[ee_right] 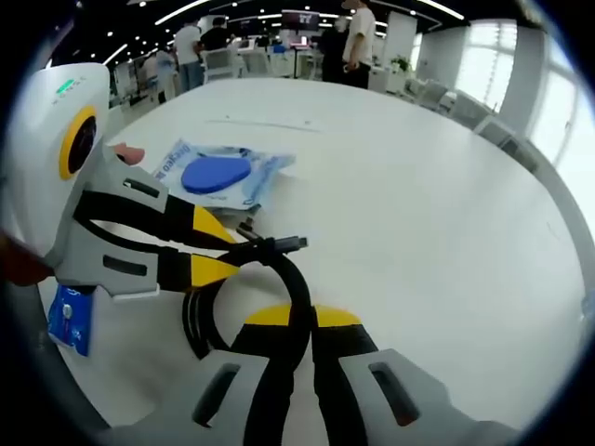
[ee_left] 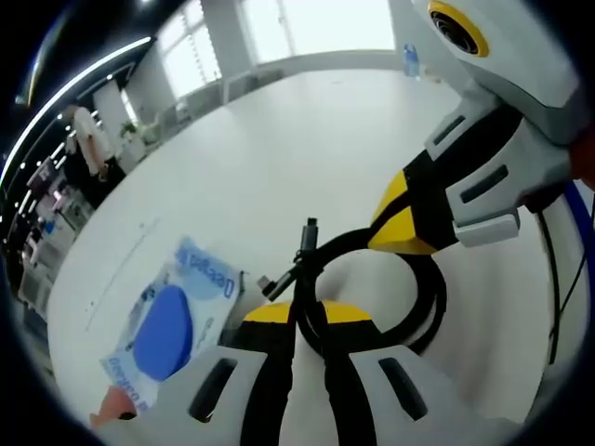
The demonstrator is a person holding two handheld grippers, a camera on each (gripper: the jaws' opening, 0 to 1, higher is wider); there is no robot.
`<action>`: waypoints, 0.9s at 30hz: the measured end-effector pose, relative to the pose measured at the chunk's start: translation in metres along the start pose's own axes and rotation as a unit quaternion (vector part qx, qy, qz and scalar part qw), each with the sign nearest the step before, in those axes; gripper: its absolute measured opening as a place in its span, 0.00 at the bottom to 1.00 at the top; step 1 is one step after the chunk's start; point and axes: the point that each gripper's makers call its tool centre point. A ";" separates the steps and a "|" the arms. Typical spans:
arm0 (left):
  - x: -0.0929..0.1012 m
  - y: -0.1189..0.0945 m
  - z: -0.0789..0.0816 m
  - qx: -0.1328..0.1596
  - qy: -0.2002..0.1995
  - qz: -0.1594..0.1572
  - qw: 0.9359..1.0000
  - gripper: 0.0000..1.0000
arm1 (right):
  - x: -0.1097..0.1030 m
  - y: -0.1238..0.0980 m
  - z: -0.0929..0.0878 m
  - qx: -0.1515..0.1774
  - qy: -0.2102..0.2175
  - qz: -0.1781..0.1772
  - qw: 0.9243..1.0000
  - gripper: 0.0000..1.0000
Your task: Arrange the tabletop items into an orderly group along one side of the table until the central work area is clear of visible clutter.
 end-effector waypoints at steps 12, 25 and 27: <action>-0.003 0.011 -0.005 -0.001 0.005 -0.005 1.000 0.07 | -0.001 0.012 -0.004 -0.005 0.004 0.001 1.000 0.05; -0.005 0.014 -0.005 0.002 0.007 -0.002 1.000 0.08 | 0.001 0.022 -0.005 -0.004 0.002 0.004 1.000 0.05; -0.005 0.014 -0.005 0.002 0.006 -0.001 1.000 0.08 | 0.000 0.022 -0.005 -0.004 0.001 0.004 1.000 0.05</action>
Point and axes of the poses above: the point that each gripper's makers call its tool centre point, and the gripper's own axes: y roughly forward along the fingers, x roughly to its right, z roughly out of its top, and after that the axes turned 6 degrees about -z, right-handed
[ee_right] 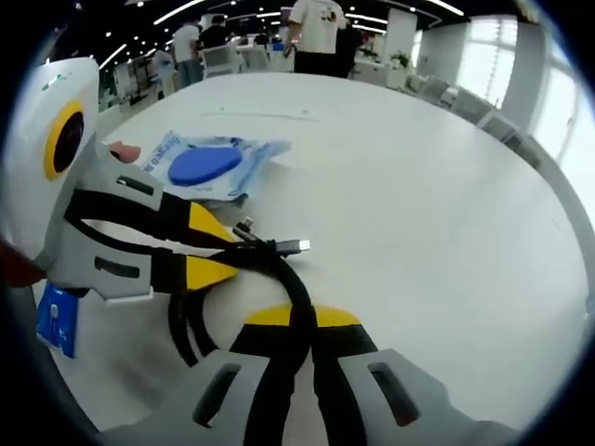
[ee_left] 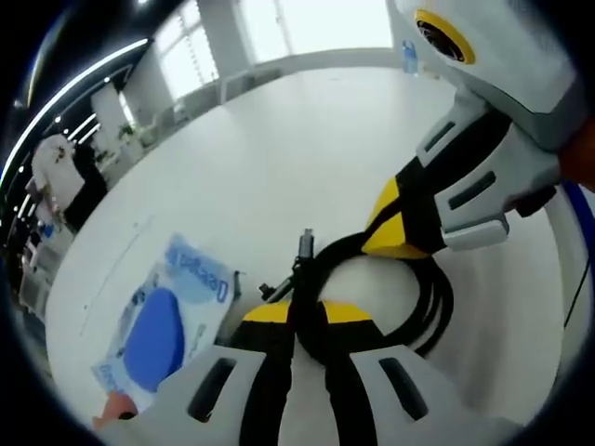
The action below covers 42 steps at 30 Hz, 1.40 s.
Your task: Arrange the tabletop items into an orderly group along one side of the table until the central work area is clear of visible clutter.
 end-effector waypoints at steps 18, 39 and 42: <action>-0.001 0.000 -0.001 -0.003 0.000 0.001 1.000 0.15 | 0.000 0.001 0.006 0.012 0.013 -0.001 1.000 0.09; -0.008 -0.023 0.009 0.011 -0.009 0.010 1.000 0.29 | 0.004 -0.016 0.016 0.035 0.018 -0.017 0.999 0.21; -0.010 -0.029 0.010 0.011 -0.010 0.011 1.000 0.30 | 0.002 -0.019 0.019 0.039 0.017 -0.017 0.999 0.22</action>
Point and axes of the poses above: the point that each gripper's makers call its tool centre point, and the gripper's own axes: y roughly forward along the fingers, x roughly to its right, z roughly out of its top, and after that the axes turned 6 degrees about -z, right-handed
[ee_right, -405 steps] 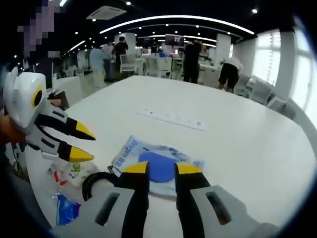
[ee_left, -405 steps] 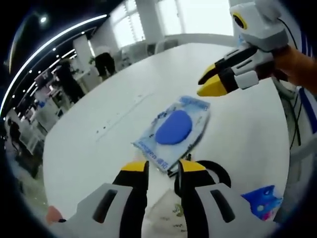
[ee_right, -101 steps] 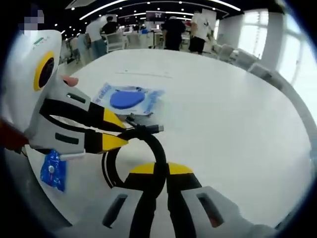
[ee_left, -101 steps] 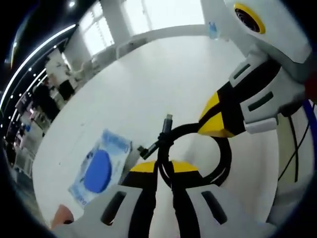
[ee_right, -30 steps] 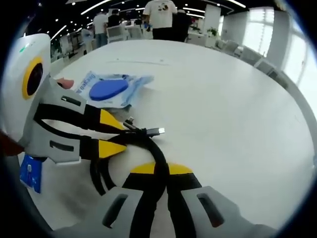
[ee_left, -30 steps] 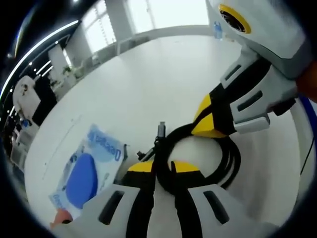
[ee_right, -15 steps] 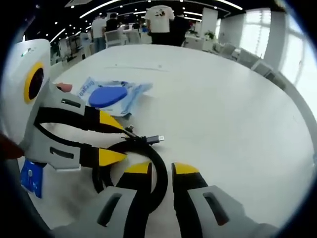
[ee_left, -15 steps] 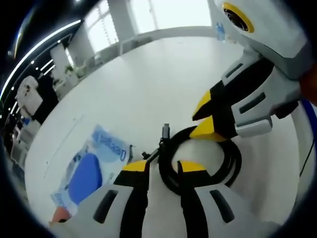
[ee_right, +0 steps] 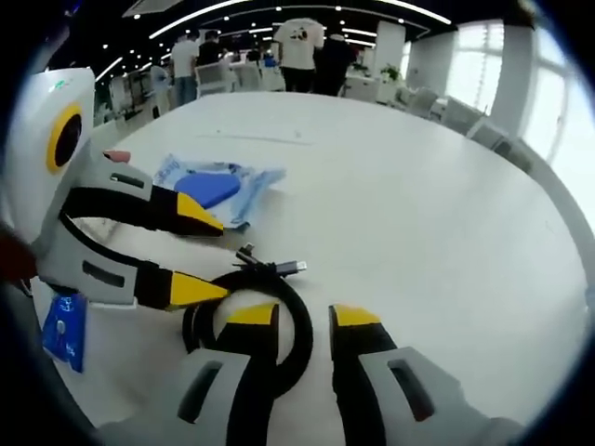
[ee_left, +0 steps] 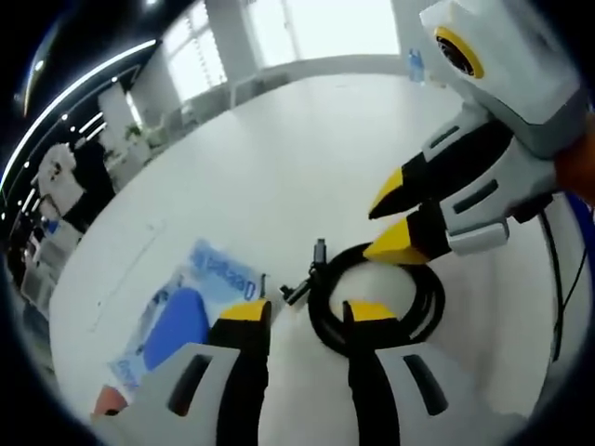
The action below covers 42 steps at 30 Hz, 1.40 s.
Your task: Arrange the tabletop items into an orderly group along one side of the table until the central work area is clear of visible clutter.
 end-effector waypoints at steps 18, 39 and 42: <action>-0.003 -0.046 0.004 0.022 -0.009 0.013 1.000 0.29 | -0.018 -0.027 0.013 0.019 -0.018 0.007 1.000 0.22; 0.008 -0.122 -0.025 0.049 -0.020 0.030 0.998 0.30 | -0.083 -0.065 0.014 0.035 -0.057 0.052 0.996 0.27; 0.008 -0.133 -0.033 0.049 -0.021 0.032 0.998 0.30 | -0.090 -0.070 0.012 0.035 -0.065 0.054 0.996 0.27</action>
Point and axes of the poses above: the point that each gripper's makers call its tool centre point, and the gripper's own axes: y roughly forward along the fingers, x roughly to its right, z roughly out of its top, and after that the axes turned 6 degrees about -z, right-handed
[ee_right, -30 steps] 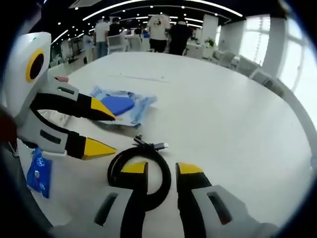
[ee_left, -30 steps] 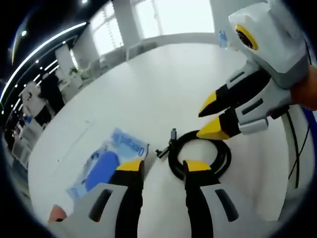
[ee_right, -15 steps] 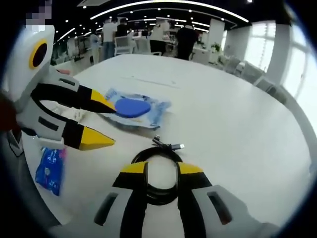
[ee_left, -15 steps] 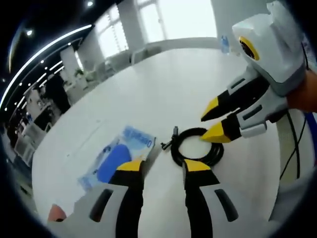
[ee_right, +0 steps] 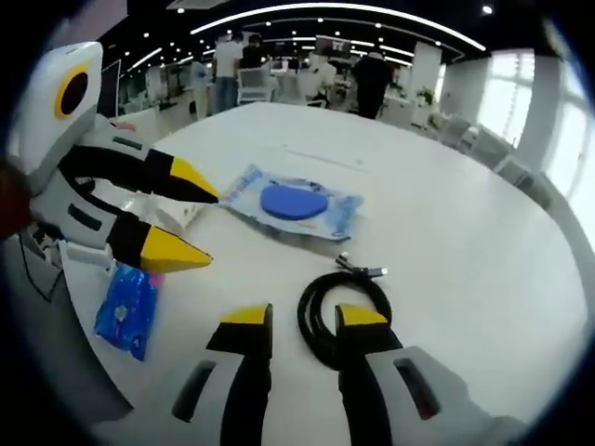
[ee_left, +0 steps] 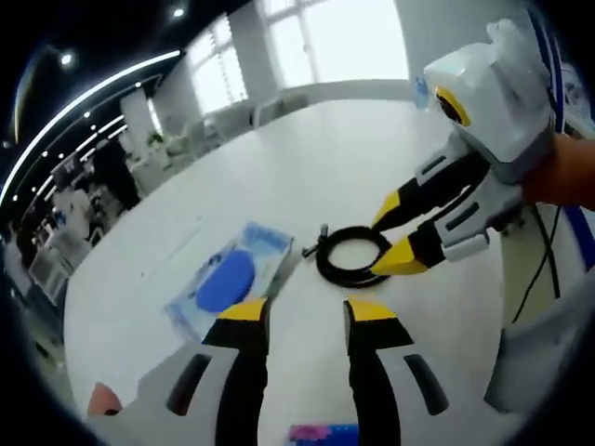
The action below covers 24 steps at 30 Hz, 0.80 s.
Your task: Arrange the tabletop items into an orderly group along one side of the table until the central work area is clear of visible clutter.
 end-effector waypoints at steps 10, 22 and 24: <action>0.004 -0.039 -0.014 0.010 -0.008 0.007 1.000 0.32 | -0.033 -0.013 0.004 0.011 -0.017 0.029 0.999 0.29; 0.019 -0.087 -0.024 0.039 -0.019 -0.008 0.999 0.36 | -0.071 -0.023 0.004 0.017 -0.046 0.064 0.997 0.31; 0.020 -0.095 -0.024 0.048 -0.025 -0.011 0.998 0.37 | -0.075 -0.023 0.004 0.016 -0.050 0.068 0.996 0.32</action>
Point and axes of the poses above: the point that each gripper's makers call its tool centre point, and the gripper's own axes: y roughly forward along the fingers, x roughly to its right, z roughly out of its top, and after that the axes turned 6 degrees about -z, right-handed
